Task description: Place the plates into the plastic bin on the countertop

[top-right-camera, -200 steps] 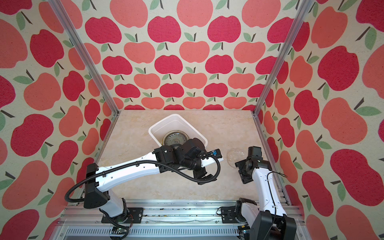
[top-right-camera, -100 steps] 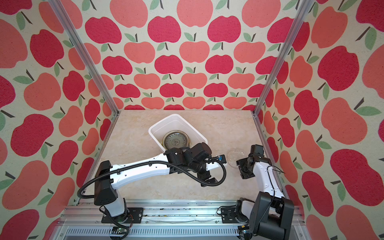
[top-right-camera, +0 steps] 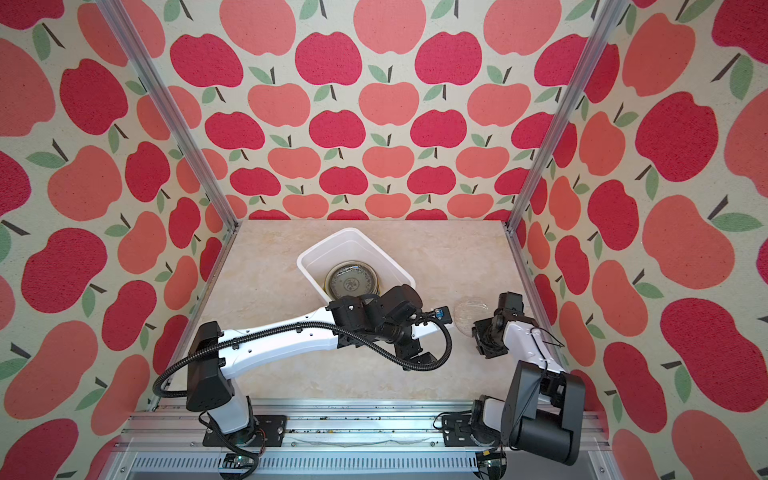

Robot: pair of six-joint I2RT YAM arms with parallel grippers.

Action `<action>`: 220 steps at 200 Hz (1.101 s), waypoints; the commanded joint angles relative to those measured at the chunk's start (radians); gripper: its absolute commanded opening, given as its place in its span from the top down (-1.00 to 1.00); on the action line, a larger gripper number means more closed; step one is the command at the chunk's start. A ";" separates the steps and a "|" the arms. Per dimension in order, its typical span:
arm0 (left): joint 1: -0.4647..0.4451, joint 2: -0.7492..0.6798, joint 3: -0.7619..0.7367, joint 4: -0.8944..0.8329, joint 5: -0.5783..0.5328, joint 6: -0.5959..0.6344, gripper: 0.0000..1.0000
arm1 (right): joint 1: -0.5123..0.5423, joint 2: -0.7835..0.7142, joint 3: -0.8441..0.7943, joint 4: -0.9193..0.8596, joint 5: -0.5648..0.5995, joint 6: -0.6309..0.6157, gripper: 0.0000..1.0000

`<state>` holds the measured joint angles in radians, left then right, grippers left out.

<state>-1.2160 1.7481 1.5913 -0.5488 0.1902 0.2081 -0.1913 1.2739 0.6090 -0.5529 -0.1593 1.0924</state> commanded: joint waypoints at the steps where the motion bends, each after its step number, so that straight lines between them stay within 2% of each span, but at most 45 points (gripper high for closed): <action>1: -0.003 -0.039 -0.007 0.001 -0.025 -0.005 -0.98 | -0.006 0.020 -0.003 0.034 -0.006 -0.024 0.36; 56: -0.003 -0.054 -0.008 -0.007 -0.046 -0.002 -0.98 | -0.025 0.056 0.002 0.053 -0.009 -0.063 0.50; 111: -0.002 -0.062 0.003 0.001 -0.073 -0.017 -0.98 | -0.033 0.042 0.016 0.056 -0.016 -0.102 0.83; 134: -0.002 -0.082 0.012 0.018 -0.101 -0.031 -0.98 | -0.036 -0.005 0.042 0.014 -0.010 -0.129 1.00; 142: -0.003 -0.095 0.016 0.028 -0.113 -0.038 -0.98 | -0.036 -0.034 0.055 -0.004 -0.006 -0.140 1.00; 158: -0.001 -0.128 0.022 0.052 -0.144 -0.061 -0.98 | -0.036 -0.105 0.103 -0.066 0.012 -0.160 1.00; 192: 0.016 -0.261 -0.018 0.136 -0.297 -0.116 -0.98 | -0.036 -0.236 0.281 -0.238 0.044 -0.220 1.00; 220: 0.092 -0.401 -0.095 0.189 -0.361 -0.180 -0.98 | -0.033 -0.279 0.444 -0.348 0.029 -0.265 1.00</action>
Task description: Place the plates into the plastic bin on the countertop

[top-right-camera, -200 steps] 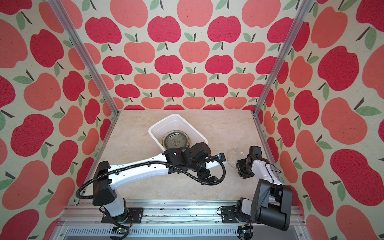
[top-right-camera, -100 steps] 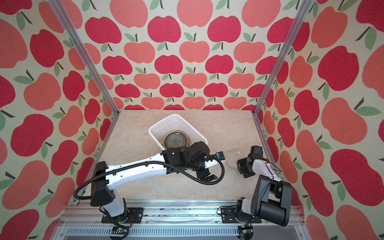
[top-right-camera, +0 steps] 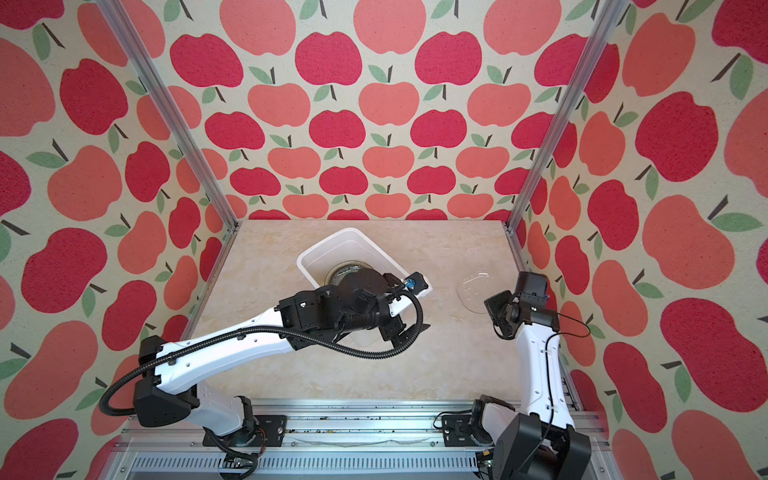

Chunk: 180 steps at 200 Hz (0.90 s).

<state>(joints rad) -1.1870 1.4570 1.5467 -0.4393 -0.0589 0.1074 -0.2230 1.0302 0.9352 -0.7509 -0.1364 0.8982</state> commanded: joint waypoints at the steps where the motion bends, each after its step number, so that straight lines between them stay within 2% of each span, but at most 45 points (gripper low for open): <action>1: 0.067 -0.115 -0.053 0.082 -0.114 -0.083 -0.98 | -0.001 -0.036 0.124 -0.152 0.003 -0.072 1.00; 19: 0.152 -0.197 -0.106 0.088 -0.118 -0.138 -0.98 | 0.016 -0.024 0.214 -0.184 -0.054 -0.079 1.00; 40: 0.269 -0.283 -0.177 0.090 -0.097 -0.198 -0.98 | 0.088 0.012 0.319 -0.215 -0.091 -0.060 1.00; 92: 0.526 -0.419 -0.296 0.022 -0.030 -0.325 -0.98 | 0.338 0.112 0.483 -0.164 -0.080 0.113 1.00; 122: 0.656 -0.475 -0.370 0.012 0.016 -0.398 -0.98 | 0.492 0.196 0.556 -0.139 -0.010 0.167 1.00; 153: 0.764 -0.517 -0.426 -0.021 0.037 -0.475 -0.98 | 0.626 0.293 0.587 -0.077 0.033 0.259 1.00; 180: 0.800 -0.549 -0.460 0.001 0.058 -0.535 -0.98 | 0.734 0.398 0.620 -0.016 0.067 0.347 1.00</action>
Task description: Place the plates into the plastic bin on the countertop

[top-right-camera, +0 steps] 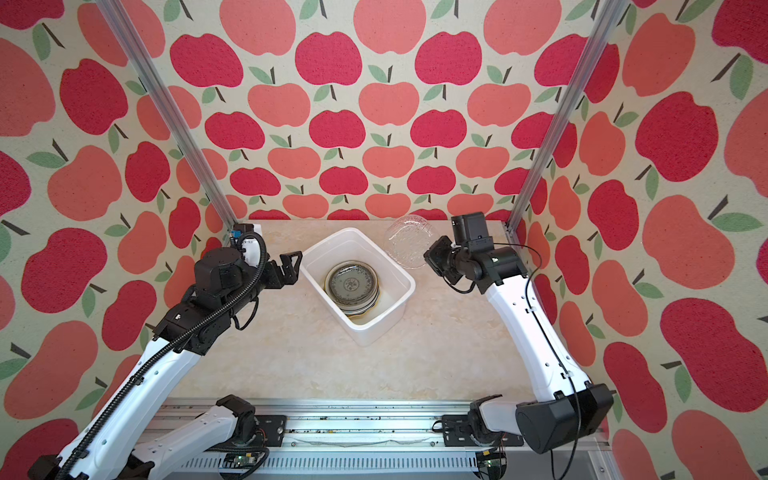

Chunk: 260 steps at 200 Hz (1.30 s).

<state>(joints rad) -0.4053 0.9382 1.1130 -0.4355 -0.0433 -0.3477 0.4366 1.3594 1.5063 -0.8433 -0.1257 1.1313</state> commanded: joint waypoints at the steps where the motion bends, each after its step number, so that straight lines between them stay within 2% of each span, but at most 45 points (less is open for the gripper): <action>1: 0.019 -0.032 -0.028 -0.002 0.044 -0.081 -0.98 | 0.077 0.072 0.050 0.078 0.060 0.117 1.00; 34: 0.019 -0.032 -0.029 0.004 0.067 -0.085 -0.98 | 0.187 0.206 0.131 0.099 0.143 0.214 1.00; 82: 0.019 -0.039 -0.034 0.030 0.098 -0.102 -0.98 | 0.309 0.340 0.148 0.151 0.275 0.409 1.00; 133: 0.017 -0.050 -0.067 0.062 0.131 -0.115 -0.98 | 0.389 0.465 0.174 0.167 0.319 0.565 1.00; 244: 0.017 -0.032 -0.072 0.073 0.166 -0.062 -0.98 | 0.402 0.626 0.198 0.147 0.292 0.603 1.00; 260: 0.017 -0.030 -0.074 0.077 0.167 -0.063 -0.98 | 0.415 0.632 0.233 0.126 0.318 0.589 1.00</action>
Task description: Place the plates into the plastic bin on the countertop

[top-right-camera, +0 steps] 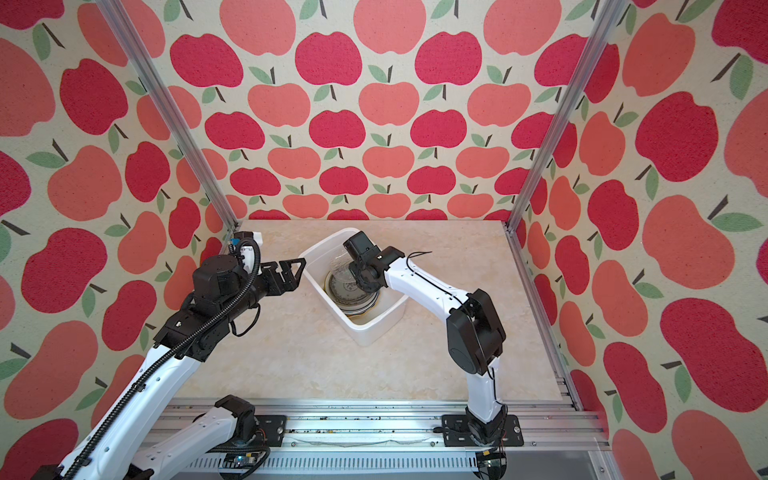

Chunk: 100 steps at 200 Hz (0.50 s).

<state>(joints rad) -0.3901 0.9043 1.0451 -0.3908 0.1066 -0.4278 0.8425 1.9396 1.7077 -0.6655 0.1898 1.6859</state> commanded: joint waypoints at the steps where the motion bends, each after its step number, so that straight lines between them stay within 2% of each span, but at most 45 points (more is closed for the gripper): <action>1: 0.002 0.004 -0.006 0.033 0.017 0.017 -0.99 | 0.011 0.051 0.035 -0.054 0.005 0.034 1.00; 58: 0.003 0.008 -0.018 0.052 0.028 0.009 -0.98 | 0.068 0.014 0.046 -0.072 0.088 0.129 1.00; 100: 0.002 -0.003 -0.016 0.042 0.028 0.026 -0.98 | 0.094 0.015 0.020 -0.062 0.083 0.195 1.00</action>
<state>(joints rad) -0.3901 0.9100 1.0378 -0.3614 0.1215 -0.4278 0.9234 1.9625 1.7374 -0.7044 0.2459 1.8050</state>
